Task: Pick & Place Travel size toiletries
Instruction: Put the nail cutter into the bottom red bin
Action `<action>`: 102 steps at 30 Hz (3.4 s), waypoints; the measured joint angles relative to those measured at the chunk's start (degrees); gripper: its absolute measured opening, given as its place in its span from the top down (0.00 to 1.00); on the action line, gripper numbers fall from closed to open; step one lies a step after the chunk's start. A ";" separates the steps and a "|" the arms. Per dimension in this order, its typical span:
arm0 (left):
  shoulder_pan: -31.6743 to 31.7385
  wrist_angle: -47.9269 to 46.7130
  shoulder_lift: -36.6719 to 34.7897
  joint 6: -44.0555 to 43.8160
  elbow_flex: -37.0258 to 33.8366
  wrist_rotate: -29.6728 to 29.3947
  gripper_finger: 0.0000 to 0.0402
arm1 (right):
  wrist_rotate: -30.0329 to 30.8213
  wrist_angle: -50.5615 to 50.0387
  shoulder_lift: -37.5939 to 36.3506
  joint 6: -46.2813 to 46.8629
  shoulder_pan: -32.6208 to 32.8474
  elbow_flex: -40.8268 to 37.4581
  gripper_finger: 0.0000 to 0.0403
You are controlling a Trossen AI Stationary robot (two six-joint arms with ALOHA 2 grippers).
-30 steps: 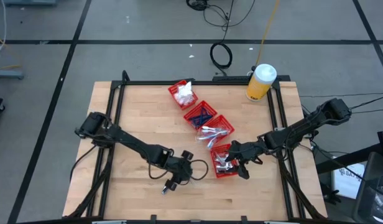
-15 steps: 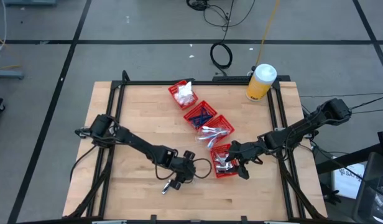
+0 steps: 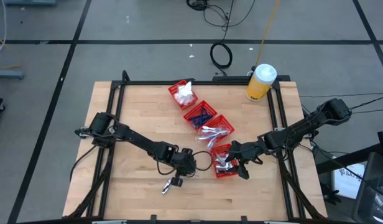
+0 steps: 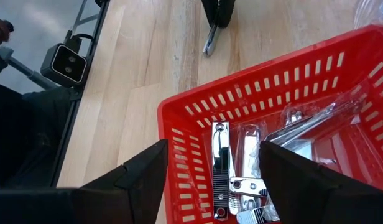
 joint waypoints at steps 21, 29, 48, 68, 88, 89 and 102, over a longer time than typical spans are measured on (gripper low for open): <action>-0.50 27.88 -28.52 8.51 -18.26 -13.02 0.97 | 0.49 0.12 0.00 -0.99 -0.02 0.01 0.44; 2.10 73.37 -24.65 6.65 -33.87 -15.12 0.97 | 18.11 10.74 0.04 -13.28 -0.13 0.01 0.44; 5.68 78.53 -12.29 10.35 -22.16 -9.84 0.95 | 16.37 50.03 8.19 -29.92 -3.58 0.05 0.45; 6.77 76.15 -12.25 9.58 -22.18 -9.86 0.94 | 16.31 58.14 12.87 -27.89 -6.19 0.01 0.51; 6.99 75.02 -12.30 6.86 -22.18 -10.69 0.91 | 16.46 58.14 12.83 -28.60 -6.19 0.01 0.96; 6.99 74.51 -12.30 5.64 -22.18 -10.67 0.91 | 16.47 57.65 12.83 -28.54 -6.19 0.01 0.97; 3.68 39.16 -22.31 3.22 -14.63 -25.80 0.54 | 11.31 48.73 10.68 -24.32 -6.82 0.05 0.97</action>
